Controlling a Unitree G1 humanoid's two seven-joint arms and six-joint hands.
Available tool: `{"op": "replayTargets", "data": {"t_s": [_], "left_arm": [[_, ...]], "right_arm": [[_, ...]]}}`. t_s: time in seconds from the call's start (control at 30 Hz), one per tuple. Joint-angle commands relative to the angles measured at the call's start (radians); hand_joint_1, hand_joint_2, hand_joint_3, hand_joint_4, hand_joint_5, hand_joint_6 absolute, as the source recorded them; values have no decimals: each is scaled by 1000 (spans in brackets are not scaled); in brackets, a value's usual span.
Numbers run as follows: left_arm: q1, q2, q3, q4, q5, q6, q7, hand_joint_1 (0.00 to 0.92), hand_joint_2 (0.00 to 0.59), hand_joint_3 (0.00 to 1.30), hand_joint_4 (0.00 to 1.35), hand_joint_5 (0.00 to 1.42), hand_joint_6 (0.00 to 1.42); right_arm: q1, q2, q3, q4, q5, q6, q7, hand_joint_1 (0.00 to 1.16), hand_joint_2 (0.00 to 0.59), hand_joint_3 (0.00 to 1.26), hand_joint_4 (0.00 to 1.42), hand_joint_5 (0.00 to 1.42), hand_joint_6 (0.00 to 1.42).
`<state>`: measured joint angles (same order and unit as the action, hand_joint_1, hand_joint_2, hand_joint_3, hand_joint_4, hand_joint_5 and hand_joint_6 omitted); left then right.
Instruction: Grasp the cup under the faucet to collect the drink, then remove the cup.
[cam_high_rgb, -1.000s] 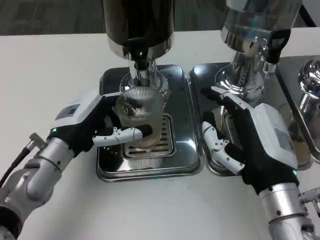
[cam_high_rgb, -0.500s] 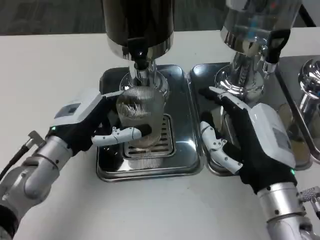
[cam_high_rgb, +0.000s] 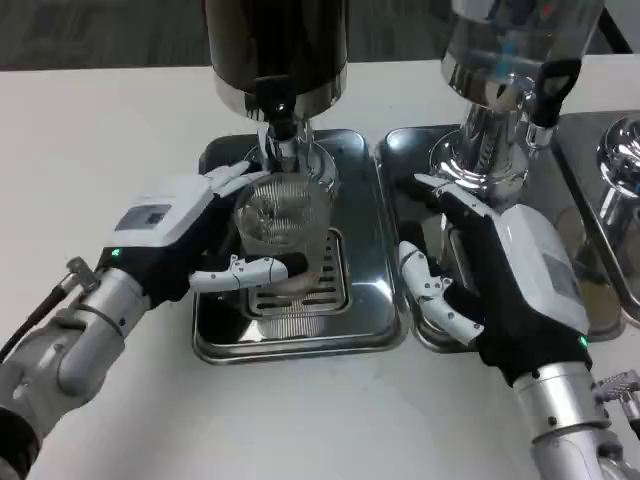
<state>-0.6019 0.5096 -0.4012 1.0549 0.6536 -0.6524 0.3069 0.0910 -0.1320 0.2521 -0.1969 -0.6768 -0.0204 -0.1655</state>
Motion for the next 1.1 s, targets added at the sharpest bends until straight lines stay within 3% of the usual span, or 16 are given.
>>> {"op": "replayTargets", "data": {"t_s": [0.03,0.63,0.87,1.0,1.1], "left_arm": [[18,17,-19,-57,43,36,31,65,79,157,0,38,203],[82,57,9,-203,58,126,52,96,87,146,0,36,177],[139,104,35,-307,67,144,85,102,86,146,0,36,173],[175,127,73,-363,45,134,78,106,86,146,0,37,172],[237,171,124,-449,10,102,64,87,67,144,0,38,171]], "right_arm": [[-5,-3,0,8,12,6,8,344,493,293,267,268,246],[-20,-5,-3,36,42,0,6,344,493,294,267,272,246],[-28,-3,-2,49,49,-3,5,344,493,294,267,272,246],[-32,-3,-2,50,52,-3,3,344,493,294,267,272,246],[-35,-5,-4,51,56,-3,4,344,493,294,267,272,246]]}}
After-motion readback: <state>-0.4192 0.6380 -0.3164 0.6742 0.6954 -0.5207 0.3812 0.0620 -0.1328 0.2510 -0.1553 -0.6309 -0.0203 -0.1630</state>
